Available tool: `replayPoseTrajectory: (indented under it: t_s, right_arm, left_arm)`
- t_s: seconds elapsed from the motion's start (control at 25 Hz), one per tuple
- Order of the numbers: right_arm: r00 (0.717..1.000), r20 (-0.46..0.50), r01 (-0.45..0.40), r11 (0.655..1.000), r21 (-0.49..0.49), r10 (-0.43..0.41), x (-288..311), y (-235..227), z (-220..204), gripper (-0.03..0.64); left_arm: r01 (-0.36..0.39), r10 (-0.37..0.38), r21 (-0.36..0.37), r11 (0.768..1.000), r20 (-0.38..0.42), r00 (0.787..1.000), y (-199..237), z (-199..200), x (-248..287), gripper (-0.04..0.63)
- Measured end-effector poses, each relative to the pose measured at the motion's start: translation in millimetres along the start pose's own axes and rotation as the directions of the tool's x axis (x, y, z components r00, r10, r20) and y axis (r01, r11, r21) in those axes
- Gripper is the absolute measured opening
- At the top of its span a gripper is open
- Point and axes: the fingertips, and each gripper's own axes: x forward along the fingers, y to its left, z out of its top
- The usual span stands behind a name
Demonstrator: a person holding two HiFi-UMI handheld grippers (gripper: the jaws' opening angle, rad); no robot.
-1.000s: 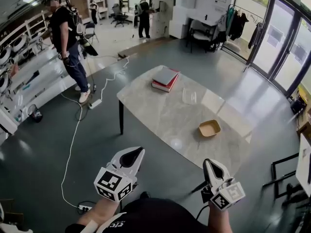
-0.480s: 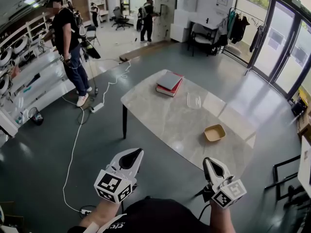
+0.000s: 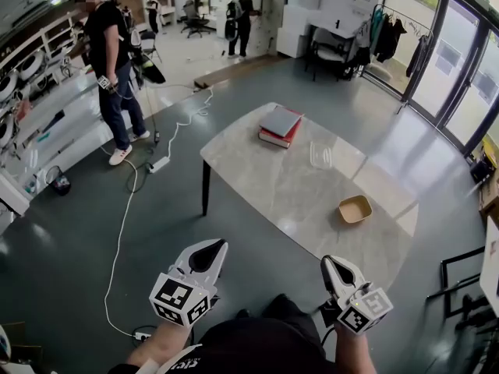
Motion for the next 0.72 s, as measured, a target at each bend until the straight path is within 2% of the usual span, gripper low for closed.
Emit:
replayPoseTrajectory:
  t_s: [0.4,0.72]
  right_arm:
    - [0.998,-0.023,-0.054,0.998,0.026,0.055,51,-31,6,0.002]
    - [0.997,-0.027,-0.067,0.996,0.053,0.068,94,-93,26,0.002]
  left_arm:
    - [-0.027,0.026,-0.023,0.999,-0.020,0.999,24,-1,41,0.003]
    - [-0.035,0.035,-0.005,0.999,-0.025,0.999,41,20,110,0.003]
